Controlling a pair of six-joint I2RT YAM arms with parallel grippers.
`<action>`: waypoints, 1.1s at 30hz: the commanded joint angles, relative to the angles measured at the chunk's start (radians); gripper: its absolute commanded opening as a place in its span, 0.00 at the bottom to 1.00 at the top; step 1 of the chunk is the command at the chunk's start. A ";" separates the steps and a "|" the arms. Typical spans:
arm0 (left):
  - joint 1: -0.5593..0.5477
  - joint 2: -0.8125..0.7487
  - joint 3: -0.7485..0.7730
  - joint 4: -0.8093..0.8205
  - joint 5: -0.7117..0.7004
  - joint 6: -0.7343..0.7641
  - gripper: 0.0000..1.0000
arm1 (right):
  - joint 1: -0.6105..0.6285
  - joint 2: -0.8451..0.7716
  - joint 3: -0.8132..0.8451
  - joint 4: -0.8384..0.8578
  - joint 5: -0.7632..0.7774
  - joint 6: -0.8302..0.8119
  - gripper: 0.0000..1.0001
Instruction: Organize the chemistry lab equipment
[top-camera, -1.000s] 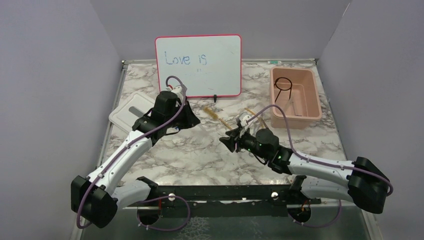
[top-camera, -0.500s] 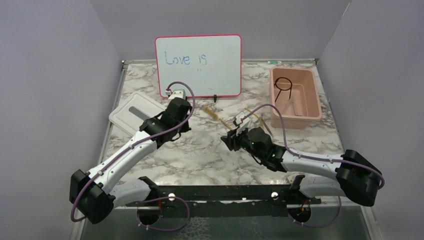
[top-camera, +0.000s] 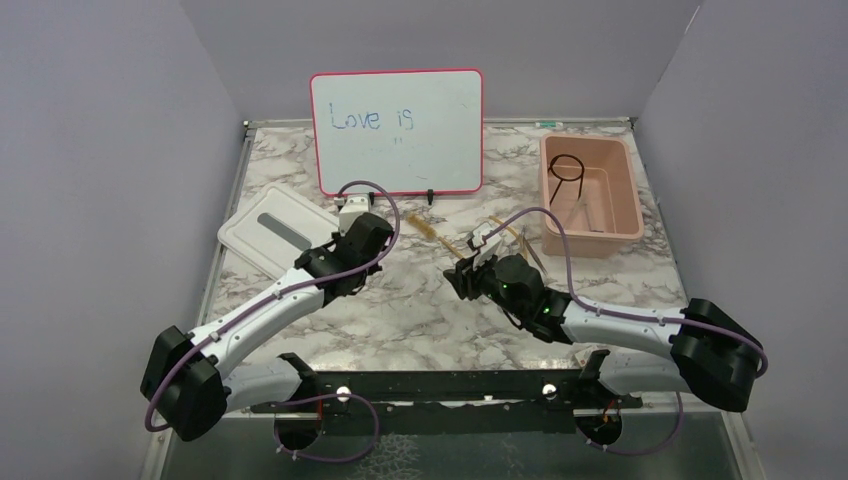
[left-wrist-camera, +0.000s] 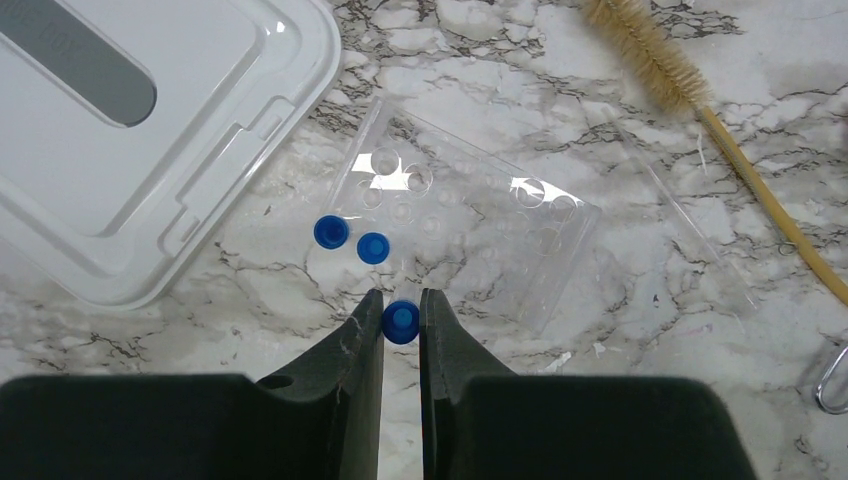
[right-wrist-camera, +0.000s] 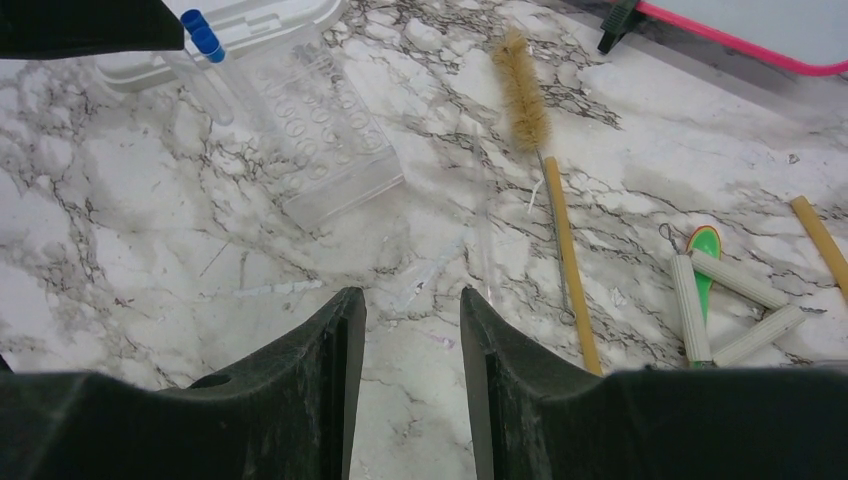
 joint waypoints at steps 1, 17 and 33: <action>-0.005 -0.015 -0.045 0.103 -0.053 -0.018 0.11 | 0.002 0.008 0.020 0.024 0.035 0.009 0.44; -0.005 0.023 -0.064 0.147 -0.042 0.003 0.11 | 0.002 0.013 0.020 0.025 0.050 0.012 0.44; -0.005 0.057 -0.064 0.135 -0.057 0.004 0.11 | 0.002 0.028 0.022 0.026 0.050 0.014 0.44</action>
